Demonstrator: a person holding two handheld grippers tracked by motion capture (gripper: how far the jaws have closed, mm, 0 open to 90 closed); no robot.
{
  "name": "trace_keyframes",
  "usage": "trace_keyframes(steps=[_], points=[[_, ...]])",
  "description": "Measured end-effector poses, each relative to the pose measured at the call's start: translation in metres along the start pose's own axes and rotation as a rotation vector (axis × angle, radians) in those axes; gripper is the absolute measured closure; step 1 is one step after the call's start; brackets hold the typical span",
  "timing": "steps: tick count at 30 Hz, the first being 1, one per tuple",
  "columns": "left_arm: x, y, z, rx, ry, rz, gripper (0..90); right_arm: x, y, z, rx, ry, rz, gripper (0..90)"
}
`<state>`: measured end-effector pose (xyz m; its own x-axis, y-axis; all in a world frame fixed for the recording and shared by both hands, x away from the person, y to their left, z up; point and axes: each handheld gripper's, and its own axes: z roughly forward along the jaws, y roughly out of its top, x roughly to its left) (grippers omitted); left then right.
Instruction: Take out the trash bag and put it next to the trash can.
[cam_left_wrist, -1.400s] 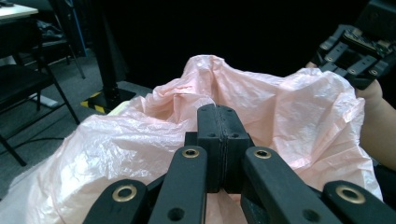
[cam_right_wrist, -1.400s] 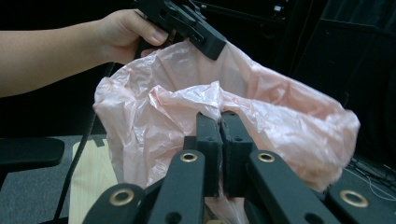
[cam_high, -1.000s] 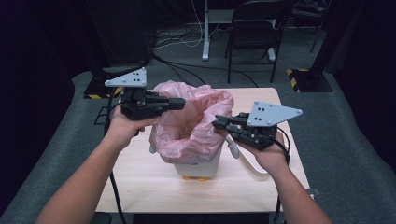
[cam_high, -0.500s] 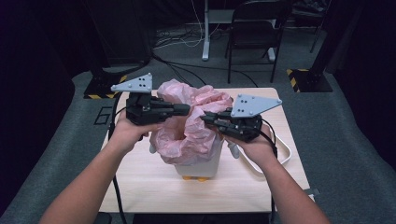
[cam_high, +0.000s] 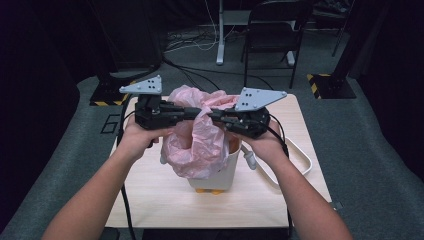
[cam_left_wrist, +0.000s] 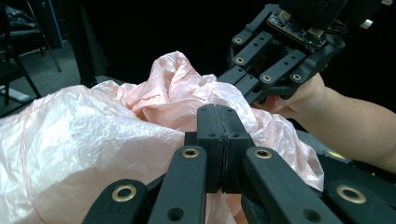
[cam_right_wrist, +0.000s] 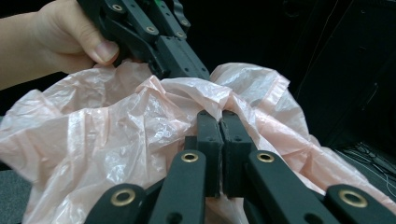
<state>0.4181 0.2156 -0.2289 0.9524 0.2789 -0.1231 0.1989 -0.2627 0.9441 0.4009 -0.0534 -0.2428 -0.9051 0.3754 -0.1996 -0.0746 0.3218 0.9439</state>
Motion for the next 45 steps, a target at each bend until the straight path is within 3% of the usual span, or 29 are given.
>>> trace_keyframes(steps=[5, 7, 11, 18, 21, 31, 34, 36, 39, 45], points=[[0.008, -0.006, 0.002, -0.005, -0.056, -0.056, 77.7, -0.003, 0.0, 0.006, 0.004, 0.003, -0.003, 87.8], [0.013, -0.01, 0.001, -0.017, -0.069, -0.087, 66.0, -0.002, -0.002, 0.008, 0.007, 0.005, -0.01, 87.8], [0.016, -0.011, -0.003, -0.052, -0.095, -0.113, 53.4, -0.002, -0.004, 0.007, 0.01, 0.003, -0.011, 87.8], [0.005, -0.006, 0.003, -0.028, -0.074, -0.065, 34.5, -0.003, -0.004, 0.005, 0.006, -0.005, -0.008, 87.8], [-0.002, -0.004, 0.007, -0.003, -0.021, -0.02, 31.4, -0.002, -0.003, 0.006, 0.009, -0.006, -0.008, 87.8], [-0.004, -0.009, 0.01, 0.067, 0.166, 0.049, 27.7, 0.002, -0.001, 0.007, 0.022, -0.008, -0.022, 87.7], [-0.001, -0.012, 0.009, 0.076, 0.198, 0.04, 25.8, 0.002, -0.002, 0.01, 0.038, -0.011, -0.024, 87.7], [0.001, -0.015, 0.008, 0.082, 0.199, 0.029, 26.0, 0.002, -0.002, 0.012, 0.046, -0.011, -0.027, 87.7], [0.004, -0.019, 0.01, 0.097, 0.167, 0.002, 30.8, 0.003, -0.002, 0.015, 0.061, -0.015, -0.032, 87.6], [0.006, -0.023, 0.01, 0.119, 0.09, -0.019, 55.3, 0.003, -0.001, 0.019, 0.089, -0.023, -0.039, 87.5]])
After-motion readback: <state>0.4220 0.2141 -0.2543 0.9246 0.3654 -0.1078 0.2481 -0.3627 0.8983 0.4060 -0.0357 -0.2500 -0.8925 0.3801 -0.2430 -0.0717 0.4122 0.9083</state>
